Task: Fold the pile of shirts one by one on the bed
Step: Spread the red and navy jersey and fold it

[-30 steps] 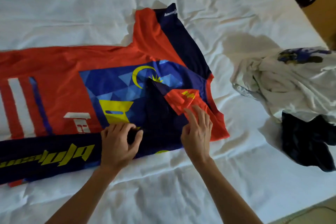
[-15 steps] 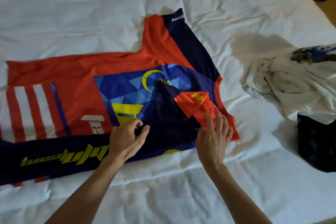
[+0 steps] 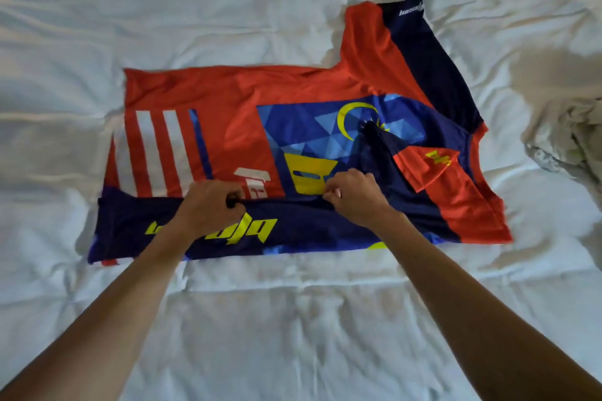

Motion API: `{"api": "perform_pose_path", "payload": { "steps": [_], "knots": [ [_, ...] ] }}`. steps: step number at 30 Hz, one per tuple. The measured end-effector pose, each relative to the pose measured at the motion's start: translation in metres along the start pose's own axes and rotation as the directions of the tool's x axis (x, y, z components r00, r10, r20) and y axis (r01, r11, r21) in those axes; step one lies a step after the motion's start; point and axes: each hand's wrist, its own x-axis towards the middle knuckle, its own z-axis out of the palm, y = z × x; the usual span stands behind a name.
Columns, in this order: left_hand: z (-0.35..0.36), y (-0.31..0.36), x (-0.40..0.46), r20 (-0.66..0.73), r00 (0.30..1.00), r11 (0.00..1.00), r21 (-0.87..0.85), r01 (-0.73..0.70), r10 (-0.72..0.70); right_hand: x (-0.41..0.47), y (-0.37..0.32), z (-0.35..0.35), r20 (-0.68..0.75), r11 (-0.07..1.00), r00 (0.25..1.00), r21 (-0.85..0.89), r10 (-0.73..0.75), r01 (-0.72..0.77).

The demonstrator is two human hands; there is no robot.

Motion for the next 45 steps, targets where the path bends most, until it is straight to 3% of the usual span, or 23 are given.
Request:
{"api": "perform_pose_path", "payload": {
  "steps": [2,4,7,9,11,14,16,18,19,21,23,24,26,30,34,38,42,45],
  "knots": [
    [0.003,-0.01,-0.004,-0.088,0.994,0.996,-0.071,0.057,-0.063,0.002,-0.002,0.008,-0.179,0.998,0.983,0.067,0.028,-0.017],
    [0.011,-0.02,-0.013,-0.18,0.972,0.986,-0.099,0.134,-0.151,-0.001,-0.013,0.024,-0.407,0.997,0.91,0.029,0.076,-0.07],
    [0.031,-0.026,-0.03,-0.213,0.947,0.969,0.005,0.247,-0.24,-0.015,-0.043,0.052,-0.576,0.993,0.811,0.003,0.1,-0.121],
    [0.04,-0.027,-0.038,-0.262,0.947,0.978,0.039,0.202,-0.185,-0.022,-0.062,0.071,-0.549,1.0,0.836,-0.028,-0.027,0.013],
    [0.038,-0.028,-0.043,-0.351,0.926,0.987,0.027,0.157,-0.138,-0.028,-0.075,0.093,-0.425,0.988,0.894,-0.104,-0.145,0.111],
    [0.034,-0.025,-0.053,-0.508,0.846,0.977,0.036,0.21,-0.163,-0.029,-0.077,0.118,-0.315,0.981,0.941,-0.183,-0.125,0.069],
    [0.043,-0.007,-0.068,-0.437,0.896,0.99,0.063,0.125,-0.086,-0.027,-0.076,0.123,-0.301,0.981,0.949,-0.193,-0.088,0.03],
    [0.057,0.001,-0.088,-0.263,0.963,0.99,0.139,-0.027,0.063,-0.026,-0.075,0.124,-0.309,0.978,0.947,-0.206,-0.09,0.026],
    [0.061,-0.01,-0.096,-0.209,0.976,0.982,0.19,-0.013,0.054,-0.026,-0.075,0.124,-0.309,0.977,0.947,-0.209,-0.093,0.028],
    [0.059,-0.048,-0.11,-0.232,0.954,0.942,0.231,0.243,-0.189,-0.027,-0.073,0.123,-0.31,0.978,0.945,-0.206,-0.108,0.044],
    [0.048,-0.083,-0.125,-0.322,0.826,0.827,0.177,0.533,-0.463,-0.028,-0.072,0.12,-0.323,0.983,0.939,-0.169,-0.119,0.067],
    [0.044,-0.091,-0.132,-0.362,0.779,0.794,0.145,0.59,-0.512,-0.029,-0.072,0.116,-0.336,0.987,0.933,-0.134,-0.126,0.085],
    [0.043,-0.078,-0.136,-0.399,0.811,0.846,0.14,0.515,-0.427,-0.032,-0.067,0.103,-0.396,0.992,0.91,-0.029,-0.128,0.126],
    [0.064,0.011,-0.093,-0.397,0.907,0.987,0.017,0.159,-0.139,-0.042,-0.025,0.062,-0.583,0.986,0.809,0.08,-0.074,0.148],
    [0.087,0.099,-0.022,-0.425,0.905,0.975,-0.195,-0.108,0.015,-0.039,0.051,0.018,-0.632,0.998,0.772,0.045,0.07,-0.054],
    [0.085,0.162,0.045,-0.353,0.935,0.933,-0.349,-0.092,-0.04,-0.029,0.103,-0.012,-0.486,0.963,0.842,-0.001,0.234,-0.269],
    [0.081,0.187,0.093,-0.124,0.985,0.943,-0.326,0.071,-0.118,-0.018,0.132,-0.019,-0.441,0.969,0.865,0.043,0.238,-0.245],
    [0.081,0.195,0.119,-0.05,0.983,0.946,-0.284,0.155,-0.176,-0.01,0.141,-0.023,-0.407,0.966,0.877,0.144,0.256,-0.215]
  ]
}}
